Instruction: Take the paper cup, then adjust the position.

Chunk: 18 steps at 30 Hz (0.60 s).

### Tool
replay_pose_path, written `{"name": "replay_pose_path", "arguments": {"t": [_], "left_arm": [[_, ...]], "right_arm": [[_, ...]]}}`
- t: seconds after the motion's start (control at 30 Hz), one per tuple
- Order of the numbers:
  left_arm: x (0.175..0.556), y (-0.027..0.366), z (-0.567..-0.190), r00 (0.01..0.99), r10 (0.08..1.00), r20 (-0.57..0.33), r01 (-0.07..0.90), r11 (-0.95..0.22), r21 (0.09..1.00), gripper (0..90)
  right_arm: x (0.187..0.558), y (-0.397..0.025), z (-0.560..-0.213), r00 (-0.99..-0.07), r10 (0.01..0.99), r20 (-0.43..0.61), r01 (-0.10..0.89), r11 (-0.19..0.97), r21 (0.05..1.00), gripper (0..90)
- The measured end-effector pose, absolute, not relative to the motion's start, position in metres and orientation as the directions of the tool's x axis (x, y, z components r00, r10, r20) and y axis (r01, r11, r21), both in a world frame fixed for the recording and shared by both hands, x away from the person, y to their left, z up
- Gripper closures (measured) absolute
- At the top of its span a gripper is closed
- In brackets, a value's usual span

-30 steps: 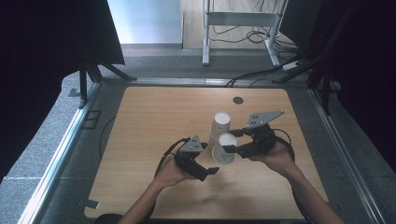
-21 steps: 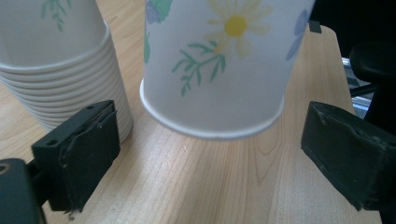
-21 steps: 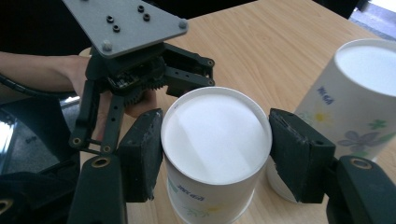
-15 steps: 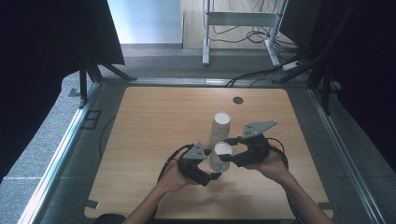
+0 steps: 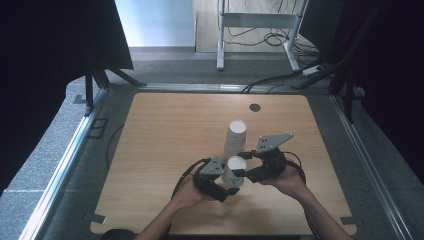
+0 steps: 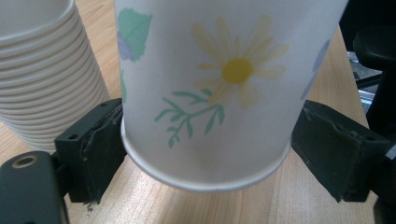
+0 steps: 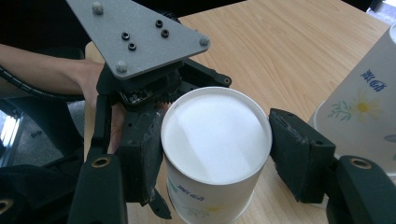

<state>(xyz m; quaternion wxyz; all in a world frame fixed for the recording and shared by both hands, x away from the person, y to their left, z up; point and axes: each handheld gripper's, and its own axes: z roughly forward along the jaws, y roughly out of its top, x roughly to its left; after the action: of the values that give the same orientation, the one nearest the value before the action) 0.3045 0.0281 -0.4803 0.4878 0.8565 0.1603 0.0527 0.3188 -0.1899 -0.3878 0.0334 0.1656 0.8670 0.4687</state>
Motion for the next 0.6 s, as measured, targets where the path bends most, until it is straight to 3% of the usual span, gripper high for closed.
{"name": "replay_pose_path", "arguments": {"t": [0.6], "left_arm": [[0.3016, 0.0278, -0.4834, 0.94, 0.338, -0.053, 0.214, -0.462, 0.861, 20.9]], "right_arm": [[0.316, -0.1882, -0.3903, -0.946, 0.31, 0.093, 0.248, 0.511, 0.823, 37.1]]}}
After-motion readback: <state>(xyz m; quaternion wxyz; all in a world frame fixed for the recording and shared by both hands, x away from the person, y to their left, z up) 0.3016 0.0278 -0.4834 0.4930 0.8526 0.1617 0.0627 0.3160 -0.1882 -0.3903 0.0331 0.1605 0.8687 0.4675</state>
